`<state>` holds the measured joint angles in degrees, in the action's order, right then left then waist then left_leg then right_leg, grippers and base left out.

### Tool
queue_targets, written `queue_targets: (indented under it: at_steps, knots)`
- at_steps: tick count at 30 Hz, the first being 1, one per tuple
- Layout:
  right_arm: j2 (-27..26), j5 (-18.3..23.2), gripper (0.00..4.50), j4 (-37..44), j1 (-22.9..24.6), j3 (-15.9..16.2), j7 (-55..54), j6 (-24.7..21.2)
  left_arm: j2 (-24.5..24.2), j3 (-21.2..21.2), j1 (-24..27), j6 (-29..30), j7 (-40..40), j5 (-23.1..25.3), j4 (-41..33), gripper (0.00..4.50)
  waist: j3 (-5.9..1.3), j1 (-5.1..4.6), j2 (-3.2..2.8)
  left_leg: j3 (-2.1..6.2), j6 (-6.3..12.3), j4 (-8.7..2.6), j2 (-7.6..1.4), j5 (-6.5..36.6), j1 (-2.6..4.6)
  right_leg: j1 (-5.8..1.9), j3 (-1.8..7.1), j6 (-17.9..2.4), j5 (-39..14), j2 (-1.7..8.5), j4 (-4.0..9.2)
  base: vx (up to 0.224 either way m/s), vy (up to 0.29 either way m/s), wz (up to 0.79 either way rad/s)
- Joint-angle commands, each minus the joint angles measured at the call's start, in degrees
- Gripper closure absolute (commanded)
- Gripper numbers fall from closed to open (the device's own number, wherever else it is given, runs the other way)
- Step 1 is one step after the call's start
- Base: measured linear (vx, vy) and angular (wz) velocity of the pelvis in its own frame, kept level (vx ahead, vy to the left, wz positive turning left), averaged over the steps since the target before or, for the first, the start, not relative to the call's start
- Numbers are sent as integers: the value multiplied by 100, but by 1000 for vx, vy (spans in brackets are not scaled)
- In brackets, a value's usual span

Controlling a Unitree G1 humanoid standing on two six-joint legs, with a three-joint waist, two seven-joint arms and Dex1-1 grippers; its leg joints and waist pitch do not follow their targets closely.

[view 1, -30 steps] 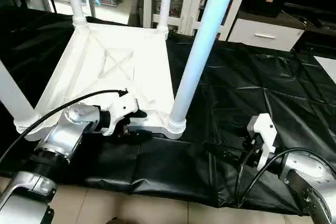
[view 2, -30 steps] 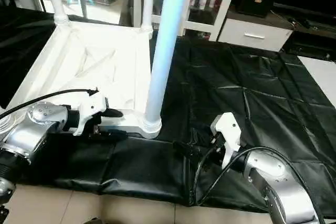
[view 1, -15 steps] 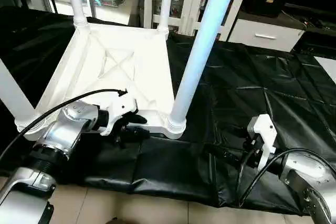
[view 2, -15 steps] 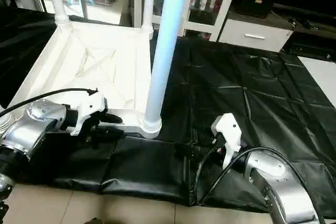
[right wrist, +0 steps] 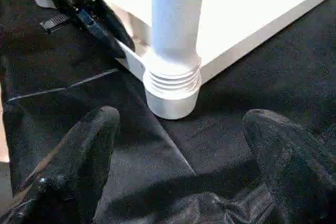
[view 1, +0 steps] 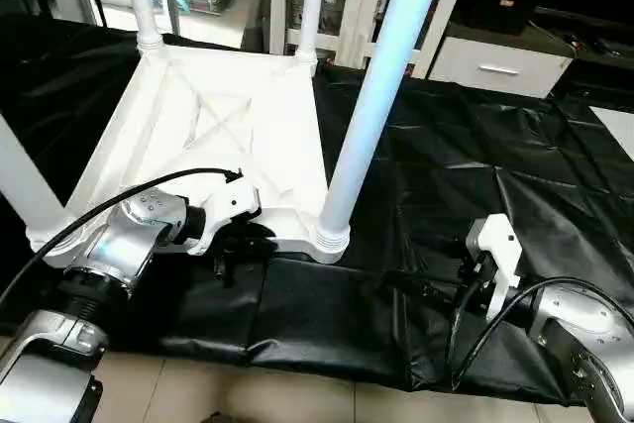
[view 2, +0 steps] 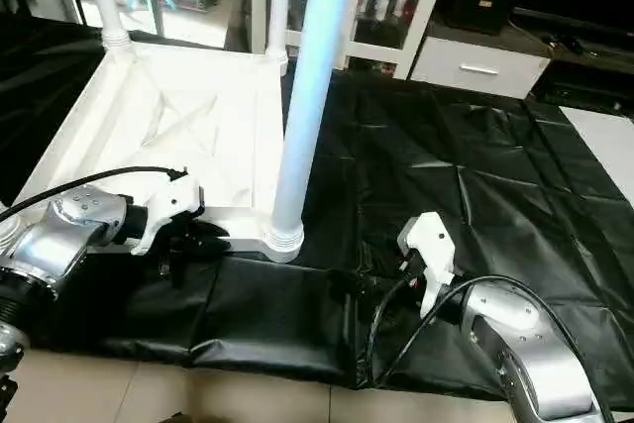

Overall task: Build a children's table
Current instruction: Rotate table base, then rotate leg to tighten

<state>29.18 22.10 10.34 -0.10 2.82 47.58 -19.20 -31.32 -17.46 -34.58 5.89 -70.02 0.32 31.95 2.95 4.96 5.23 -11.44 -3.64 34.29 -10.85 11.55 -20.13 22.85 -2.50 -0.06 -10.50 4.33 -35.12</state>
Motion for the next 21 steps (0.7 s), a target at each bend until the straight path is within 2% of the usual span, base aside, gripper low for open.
queue_targets:
  at_steps: [1,6,10,11,12,13,14,15,16,17,18,21]
  knots:
    - [13,-28,42,-86,-74,-47,-4,82,14,-295,105,97,-168,154,27,417,-320,-9,-108,141,-113,-465,-282,1323,88,-195,249,-1142,-1003,394,376,0,0,0]
    - [-37,-10,42,-161,-149,-68,-36,69,42,-378,266,99,-207,161,-165,448,-319,-23,-103,141,-104,-468,-285,1300,80,-203,247,-1178,-966,399,370,0,0,0]
    - [-199,-98,42,-351,-316,-89,-350,-60,291,-317,500,160,-50,13,-597,448,-314,-49,-98,137,-111,-465,-291,1336,76,-205,253,-1183,-1110,410,383,0,0,0]
    - [-221,-102,42,-362,-332,-82,-372,-72,336,-310,534,205,-11,-19,-687,448,-314,-54,-75,132,-103,-461,-282,1349,77,-194,250,-1156,-1212,400,399,0,0,0]
    - [-272,-104,42,-383,-369,-63,-419,-103,442,-295,615,311,81,-90,-901,448,-319,-54,-82,135,-106,-459,-288,1334,78,-201,253,-1156,-1213,407,385,0,0,0]
    - [-278,-115,42,-390,-382,-39,-407,-101,511,-287,639,356,194,-89,-987,448,-315,-59,-46,128,-70,-454,-287,1299,69,-193,252,-1140,-1242,402,398,0,0,0]
    - [-280,-132,42,-400,-395,-18,-395,-92,567,-283,656,377,288,-85,-1054,448,-320,-40,-71,128,-27,-446,-288,1265,73,-189,255,-1123,-1264,404,396,0,0,0]
    - [-282,-158,42,-419,-412,0,-389,-70,607,-288,674,354,344,-82,-1121,448,-321,-31,-69,124,-4,-442,-285,1233,71,-190,256,-1102,-1263,402,399,0,0,0]
    - [-285,-181,42,-457,-451,4,-383,-30,665,-273,683,346,387,-103,-1194,448,-320,-31,-15,115,31,-436,-281,1194,61,-193,257,-1075,-1286,397,403,0,0,0]
    - [-287,-200,42,-493,-487,5,-375,6,719,-254,687,348,429,-120,-1255,448,-317,-11,-57,121,63,-440,-275,1140,53,-188,258,-1005,-1435,406,415,0,0,0]
    - [-269,-247,42,-540,-528,28,-344,69,741,-277,676,333,441,-99,-1298,448,-320,-13,-42,118,65,-436,-273,1137,54,-186,256,-978,-1473,403,417,0,0,0]
    - [-231,-286,42,-628,-615,101,-213,184,810,-311,652,346,466,-59,-1396,448,-326,-7,-49,124,64,-437,-273,1127,52,-178,254,-904,-1547,406,424,0,0,0]
